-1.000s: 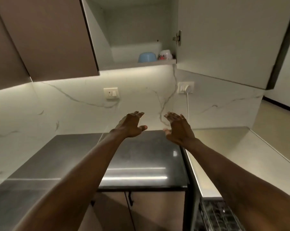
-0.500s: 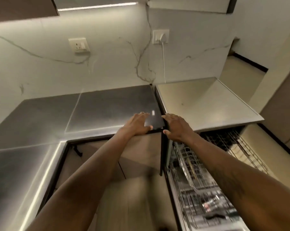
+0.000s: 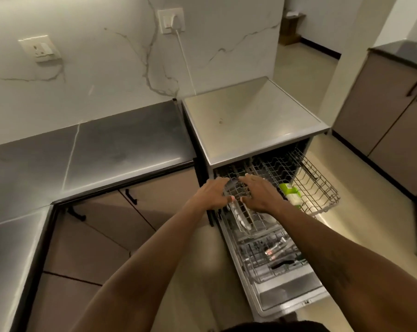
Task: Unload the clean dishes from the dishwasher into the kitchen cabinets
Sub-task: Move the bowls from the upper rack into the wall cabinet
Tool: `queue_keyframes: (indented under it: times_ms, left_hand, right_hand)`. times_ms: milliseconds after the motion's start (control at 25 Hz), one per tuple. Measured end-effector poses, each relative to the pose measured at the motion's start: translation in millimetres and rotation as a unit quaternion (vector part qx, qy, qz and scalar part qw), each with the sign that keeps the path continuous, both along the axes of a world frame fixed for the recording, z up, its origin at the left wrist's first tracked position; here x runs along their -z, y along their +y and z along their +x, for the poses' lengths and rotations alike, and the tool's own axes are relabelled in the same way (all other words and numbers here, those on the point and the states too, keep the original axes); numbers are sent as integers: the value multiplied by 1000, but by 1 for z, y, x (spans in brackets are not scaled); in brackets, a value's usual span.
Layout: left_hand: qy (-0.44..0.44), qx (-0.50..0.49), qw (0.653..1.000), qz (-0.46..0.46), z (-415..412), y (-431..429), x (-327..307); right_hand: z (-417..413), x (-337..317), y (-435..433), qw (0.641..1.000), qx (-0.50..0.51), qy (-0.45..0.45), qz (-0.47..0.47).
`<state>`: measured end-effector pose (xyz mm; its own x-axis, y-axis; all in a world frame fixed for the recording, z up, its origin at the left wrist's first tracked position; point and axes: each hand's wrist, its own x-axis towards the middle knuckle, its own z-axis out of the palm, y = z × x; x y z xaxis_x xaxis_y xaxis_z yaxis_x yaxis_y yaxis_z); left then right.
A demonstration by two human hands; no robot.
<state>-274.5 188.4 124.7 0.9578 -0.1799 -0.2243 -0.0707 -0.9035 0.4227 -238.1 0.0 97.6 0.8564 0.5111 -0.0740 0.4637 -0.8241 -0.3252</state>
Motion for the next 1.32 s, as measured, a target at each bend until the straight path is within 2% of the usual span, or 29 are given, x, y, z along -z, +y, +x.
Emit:
queue_keyframes:
  times_ms: [200,320,480,600,880,1040,1320]
  left_hand:
    - [21,26,999,-1,42,-91,33]
    - [39,7,999,-15,79,-148,55]
    - [68,-33,997,-13,122,-210,86]
    - [106,-30,994,23,156,-233,118]
    - [126,-33,990,61,272,-266,246]
    - [139,-11,986,93,319,-290,320]
    - [138,86,971,177,342,-299,359]
  right_hand:
    - [37,39,-87,997,12,75,17]
    - [65,59,-148,992,39,119,32]
    - [103,93,-214,984,77,162,2]
    - [131,123,-241,978,82,188,-22]
    - [216,242,-248,978,56,197,-41]
    - [237,302,-247,978,19,192,-78]
    - [246,356,-252,986,-9,107,-130]
